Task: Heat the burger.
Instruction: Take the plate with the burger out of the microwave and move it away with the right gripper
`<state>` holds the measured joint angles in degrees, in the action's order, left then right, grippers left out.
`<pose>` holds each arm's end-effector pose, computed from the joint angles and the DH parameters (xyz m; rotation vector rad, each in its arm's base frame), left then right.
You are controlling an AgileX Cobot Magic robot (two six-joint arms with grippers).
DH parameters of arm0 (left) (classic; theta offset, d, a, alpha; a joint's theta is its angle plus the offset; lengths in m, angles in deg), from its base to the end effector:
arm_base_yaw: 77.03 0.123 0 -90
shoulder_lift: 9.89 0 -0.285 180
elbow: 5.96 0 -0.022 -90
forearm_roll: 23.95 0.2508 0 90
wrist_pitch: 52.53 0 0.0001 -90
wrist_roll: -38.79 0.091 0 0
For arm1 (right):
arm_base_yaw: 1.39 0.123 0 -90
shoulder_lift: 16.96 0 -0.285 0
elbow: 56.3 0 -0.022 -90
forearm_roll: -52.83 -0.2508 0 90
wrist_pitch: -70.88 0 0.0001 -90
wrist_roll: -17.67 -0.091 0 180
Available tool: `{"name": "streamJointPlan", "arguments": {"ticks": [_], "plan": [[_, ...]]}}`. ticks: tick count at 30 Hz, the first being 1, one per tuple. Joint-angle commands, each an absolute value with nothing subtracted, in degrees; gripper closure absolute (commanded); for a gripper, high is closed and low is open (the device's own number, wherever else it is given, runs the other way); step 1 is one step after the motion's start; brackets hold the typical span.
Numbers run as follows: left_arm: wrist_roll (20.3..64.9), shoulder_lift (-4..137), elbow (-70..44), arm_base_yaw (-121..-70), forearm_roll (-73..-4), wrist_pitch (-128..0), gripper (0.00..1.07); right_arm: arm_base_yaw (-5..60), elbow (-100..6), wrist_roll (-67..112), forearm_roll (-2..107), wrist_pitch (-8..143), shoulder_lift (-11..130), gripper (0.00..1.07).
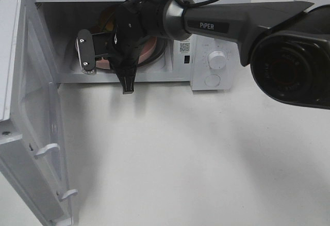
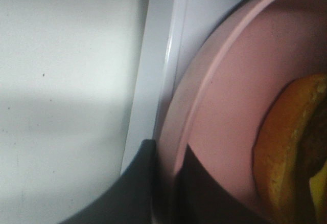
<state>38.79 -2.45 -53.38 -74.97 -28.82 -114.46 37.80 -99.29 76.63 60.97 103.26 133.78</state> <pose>-0.0089 -0.0071 0.2814 -0.0303 2.0361 -0.0789 0.4327 0.3438 0.1374 -1.9318 1.5243 -0.2981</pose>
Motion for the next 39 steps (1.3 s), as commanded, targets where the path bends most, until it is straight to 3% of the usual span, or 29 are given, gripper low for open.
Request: {"name": "streamJointPlan", "arguments": {"ticks": [1,14,39], "plan": [[38.8,-2.6,-53.5,-74.9,-28.8,-113.8,0.07,38.1,-98.9,79.3,60.7,104.3,132.3,1.07],[38.8,-2.6,-53.5,-74.9,-28.8,-113.8,0.07,38.1,-88.3,80.1,61.0,93.6,125.7,1.07],[38.8,-2.6,-53.5,-74.9,-28.8,-113.8,0.07,38.1,-56.8,79.7,66.7,71.9,109.7,1.07]]}}
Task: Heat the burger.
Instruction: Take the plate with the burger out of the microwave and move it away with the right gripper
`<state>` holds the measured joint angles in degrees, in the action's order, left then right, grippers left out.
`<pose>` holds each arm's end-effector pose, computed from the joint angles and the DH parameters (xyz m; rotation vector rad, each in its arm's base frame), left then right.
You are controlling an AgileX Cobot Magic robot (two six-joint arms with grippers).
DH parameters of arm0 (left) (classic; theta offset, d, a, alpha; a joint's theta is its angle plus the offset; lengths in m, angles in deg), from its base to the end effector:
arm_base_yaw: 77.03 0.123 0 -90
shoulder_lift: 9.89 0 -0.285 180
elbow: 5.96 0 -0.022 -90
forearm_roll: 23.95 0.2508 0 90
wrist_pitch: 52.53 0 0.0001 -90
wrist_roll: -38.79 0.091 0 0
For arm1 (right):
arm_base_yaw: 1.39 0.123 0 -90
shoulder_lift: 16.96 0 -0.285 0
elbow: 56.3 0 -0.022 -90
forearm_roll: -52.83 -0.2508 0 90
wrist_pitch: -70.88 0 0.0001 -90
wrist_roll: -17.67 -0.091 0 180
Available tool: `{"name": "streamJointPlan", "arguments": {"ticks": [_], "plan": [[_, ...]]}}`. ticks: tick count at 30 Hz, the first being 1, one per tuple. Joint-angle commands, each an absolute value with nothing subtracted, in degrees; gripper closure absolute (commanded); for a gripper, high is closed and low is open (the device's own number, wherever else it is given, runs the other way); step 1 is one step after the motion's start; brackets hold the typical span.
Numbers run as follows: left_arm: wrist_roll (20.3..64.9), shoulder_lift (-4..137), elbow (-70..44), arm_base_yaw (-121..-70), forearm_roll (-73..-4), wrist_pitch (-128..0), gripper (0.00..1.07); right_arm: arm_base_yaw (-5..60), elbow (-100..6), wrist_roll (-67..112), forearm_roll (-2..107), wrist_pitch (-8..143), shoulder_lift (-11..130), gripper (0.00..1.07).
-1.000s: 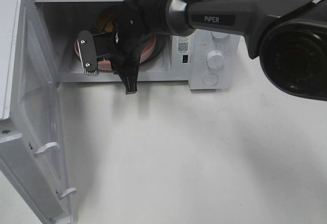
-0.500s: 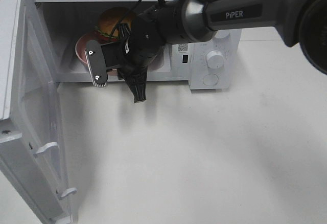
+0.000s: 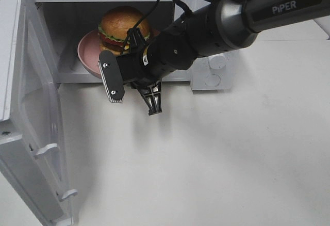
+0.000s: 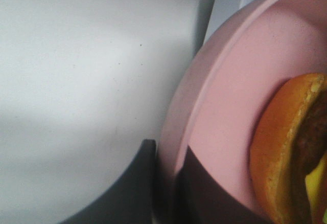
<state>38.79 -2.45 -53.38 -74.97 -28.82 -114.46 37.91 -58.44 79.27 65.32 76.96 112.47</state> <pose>-0.0089 -0.0071 0.2814 -0.0303 2.0361 -0.0789 0.3574 0.2898 0.1463 -1.9555 1.3004 -0.3287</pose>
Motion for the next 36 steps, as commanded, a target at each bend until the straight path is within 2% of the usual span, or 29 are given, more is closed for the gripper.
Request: {"name": "streamJointPlan", "arguments": {"ticks": [1,21,36], "plan": [[38.8,-2.6,-53.5,-74.9,-28.8,-113.8,0.07,38.1,-56.8,79.7,66.7,71.9,109.7,1.07],[38.8,-2.6,-53.5,-74.9,-28.8,-113.8,0.07,38.8,-36.8,80.1,66.9,63.3,98.0,1.07],[38.8,-2.6,-53.5,-74.9,-28.8,-113.8,0.07,38.8,-28.5,80.2,67.0,61.8,90.2,1.07]]}}
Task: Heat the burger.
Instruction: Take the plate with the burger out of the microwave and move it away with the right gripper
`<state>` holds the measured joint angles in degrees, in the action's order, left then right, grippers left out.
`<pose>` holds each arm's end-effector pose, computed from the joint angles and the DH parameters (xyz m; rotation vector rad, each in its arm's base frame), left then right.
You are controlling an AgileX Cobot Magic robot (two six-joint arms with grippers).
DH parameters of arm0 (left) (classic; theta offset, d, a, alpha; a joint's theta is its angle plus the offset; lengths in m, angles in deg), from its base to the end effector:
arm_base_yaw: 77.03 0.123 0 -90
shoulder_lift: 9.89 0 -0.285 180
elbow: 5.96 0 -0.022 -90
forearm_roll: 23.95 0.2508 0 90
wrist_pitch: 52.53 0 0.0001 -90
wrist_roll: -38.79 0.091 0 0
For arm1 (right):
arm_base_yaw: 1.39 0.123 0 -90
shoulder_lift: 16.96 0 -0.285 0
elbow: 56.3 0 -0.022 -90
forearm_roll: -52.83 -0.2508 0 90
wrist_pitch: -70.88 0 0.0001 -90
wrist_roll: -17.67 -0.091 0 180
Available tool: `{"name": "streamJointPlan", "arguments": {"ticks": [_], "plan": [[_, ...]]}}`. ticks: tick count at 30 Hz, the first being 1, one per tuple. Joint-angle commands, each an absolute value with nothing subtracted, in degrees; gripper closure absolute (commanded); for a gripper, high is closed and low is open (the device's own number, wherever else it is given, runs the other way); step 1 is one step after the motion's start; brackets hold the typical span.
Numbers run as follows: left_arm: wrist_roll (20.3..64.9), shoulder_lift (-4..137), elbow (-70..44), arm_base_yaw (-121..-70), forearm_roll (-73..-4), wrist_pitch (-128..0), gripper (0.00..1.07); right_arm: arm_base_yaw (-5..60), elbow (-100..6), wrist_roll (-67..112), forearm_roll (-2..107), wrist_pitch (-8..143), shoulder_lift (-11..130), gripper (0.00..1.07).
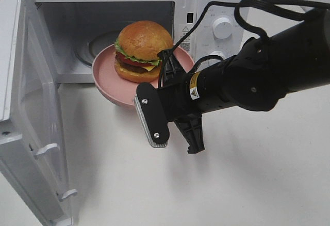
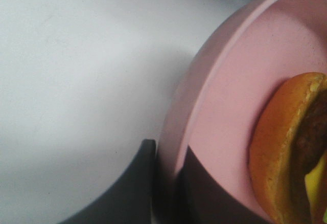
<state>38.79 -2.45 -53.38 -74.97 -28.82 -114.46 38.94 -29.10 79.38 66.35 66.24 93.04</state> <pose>-0.0089 -0.0071 0.2814 -0.0303 2.0361 -0.0789 0.2664 0.2284 0.1600 -1.9784 1.2364 -0.2850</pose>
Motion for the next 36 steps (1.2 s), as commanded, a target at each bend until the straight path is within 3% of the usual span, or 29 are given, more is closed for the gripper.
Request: {"name": "streamJointPlan", "arguments": {"ticks": [1,36], "plan": [[38.8,-2.6,-53.5,-74.9,-28.8,-113.8,0.07,38.8,-27.1,80.2,67.0,61.7,89.0,1.07],[38.8,-2.6,-53.5,-74.9,-28.8,-113.8,0.07,38.8,-7.8,76.1,69.4,72.4,63.5,1.07]]}}
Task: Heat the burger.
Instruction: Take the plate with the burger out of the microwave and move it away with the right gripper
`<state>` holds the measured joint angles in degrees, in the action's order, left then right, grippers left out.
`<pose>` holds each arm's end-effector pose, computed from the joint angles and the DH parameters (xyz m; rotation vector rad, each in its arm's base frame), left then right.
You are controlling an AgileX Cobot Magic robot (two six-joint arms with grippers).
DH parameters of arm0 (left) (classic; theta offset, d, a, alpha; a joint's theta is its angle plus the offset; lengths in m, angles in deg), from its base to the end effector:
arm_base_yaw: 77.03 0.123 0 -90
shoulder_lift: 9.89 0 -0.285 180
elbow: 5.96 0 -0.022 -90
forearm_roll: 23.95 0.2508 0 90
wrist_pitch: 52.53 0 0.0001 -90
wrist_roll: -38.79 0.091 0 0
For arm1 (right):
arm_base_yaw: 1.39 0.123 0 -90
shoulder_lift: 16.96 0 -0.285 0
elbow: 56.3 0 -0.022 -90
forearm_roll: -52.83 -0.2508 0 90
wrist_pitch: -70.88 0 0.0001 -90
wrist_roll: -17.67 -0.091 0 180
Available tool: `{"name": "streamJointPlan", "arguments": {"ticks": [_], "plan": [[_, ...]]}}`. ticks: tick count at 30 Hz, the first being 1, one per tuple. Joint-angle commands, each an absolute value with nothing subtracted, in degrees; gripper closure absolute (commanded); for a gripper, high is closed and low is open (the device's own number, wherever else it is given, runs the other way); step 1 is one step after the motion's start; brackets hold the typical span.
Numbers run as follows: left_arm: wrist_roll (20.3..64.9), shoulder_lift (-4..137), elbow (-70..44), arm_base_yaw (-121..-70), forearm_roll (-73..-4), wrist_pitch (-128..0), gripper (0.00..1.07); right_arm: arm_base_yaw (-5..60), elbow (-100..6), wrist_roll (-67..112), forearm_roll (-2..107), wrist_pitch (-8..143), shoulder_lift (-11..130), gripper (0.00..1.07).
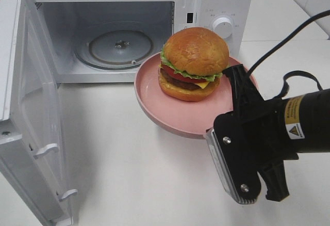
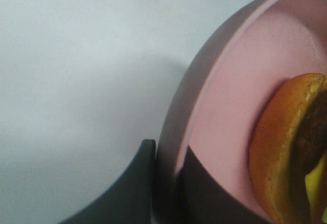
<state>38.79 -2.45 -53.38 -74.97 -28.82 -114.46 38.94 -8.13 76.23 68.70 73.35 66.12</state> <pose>-0.0089 -0.0071 0.2814 -0.0303 2.0361 -0.0789 0.1795 0.1509 0.1943 -1.9785 1.2736 -0.3086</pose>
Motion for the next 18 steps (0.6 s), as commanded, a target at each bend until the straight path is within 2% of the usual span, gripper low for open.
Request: {"name": "streamJointPlan", "arguments": {"ticks": [1,13,18], "plan": [[38.8,-2.6,-53.5,-74.9,-28.8,-113.8,0.07,38.8,-7.0,75.2,69.4,74.1,62.0,1.07],[38.8,-2.6,-53.5,-74.9,-28.8,-113.8,0.07,38.8,-2.0,71.0,69.6,80.1,54.4,1.07],[38.8,-2.6,-53.5,-74.9,-28.8,-113.8,0.07,38.8,-1.9,63.7,72.8,84.8,51.4,1.07]]}}
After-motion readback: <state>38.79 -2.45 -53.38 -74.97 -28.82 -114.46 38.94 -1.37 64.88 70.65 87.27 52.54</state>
